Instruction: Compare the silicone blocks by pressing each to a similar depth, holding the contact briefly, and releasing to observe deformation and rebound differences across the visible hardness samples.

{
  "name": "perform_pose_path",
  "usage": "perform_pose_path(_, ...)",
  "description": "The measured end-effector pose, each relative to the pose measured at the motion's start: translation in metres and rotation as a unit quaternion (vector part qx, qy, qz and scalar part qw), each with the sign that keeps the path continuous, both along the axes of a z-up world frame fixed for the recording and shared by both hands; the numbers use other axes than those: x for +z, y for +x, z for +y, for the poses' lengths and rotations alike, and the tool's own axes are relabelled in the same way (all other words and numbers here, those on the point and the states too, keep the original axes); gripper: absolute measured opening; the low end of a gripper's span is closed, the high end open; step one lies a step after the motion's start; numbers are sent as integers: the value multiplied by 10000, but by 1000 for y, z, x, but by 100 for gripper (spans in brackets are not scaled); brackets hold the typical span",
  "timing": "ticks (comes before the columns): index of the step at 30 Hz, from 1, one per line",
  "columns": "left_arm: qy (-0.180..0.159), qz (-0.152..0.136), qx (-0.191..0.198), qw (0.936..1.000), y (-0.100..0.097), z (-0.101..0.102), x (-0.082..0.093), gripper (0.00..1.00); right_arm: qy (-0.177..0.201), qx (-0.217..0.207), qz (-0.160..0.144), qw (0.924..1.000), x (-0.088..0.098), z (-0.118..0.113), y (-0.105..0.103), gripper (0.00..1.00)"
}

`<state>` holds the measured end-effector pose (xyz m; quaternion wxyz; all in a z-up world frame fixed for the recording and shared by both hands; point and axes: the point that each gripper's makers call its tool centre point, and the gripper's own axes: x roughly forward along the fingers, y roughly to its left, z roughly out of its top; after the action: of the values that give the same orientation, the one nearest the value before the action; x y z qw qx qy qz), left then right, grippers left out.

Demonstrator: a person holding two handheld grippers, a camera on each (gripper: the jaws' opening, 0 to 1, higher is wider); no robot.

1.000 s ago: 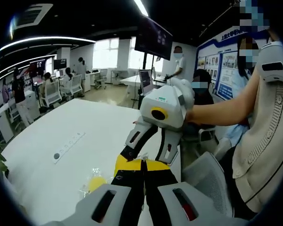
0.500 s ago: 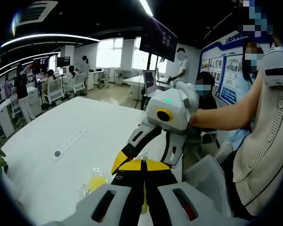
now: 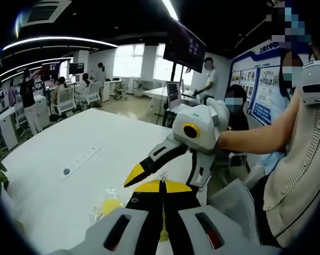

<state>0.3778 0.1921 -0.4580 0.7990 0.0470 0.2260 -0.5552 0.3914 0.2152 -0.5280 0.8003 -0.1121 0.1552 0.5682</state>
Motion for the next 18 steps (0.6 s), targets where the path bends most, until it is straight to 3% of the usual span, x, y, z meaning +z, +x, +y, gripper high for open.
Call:
perform_pose_path(12, -127, 101, 321, 9994, 4, 8, -1, 0, 481, -503, 41, 9976, 12, -11, 6, 69)
perform_pose_path(18, -180, 129, 521, 9984, 9, 13, -1, 0, 853, -904, 100, 9922, 21, -24, 10, 72)
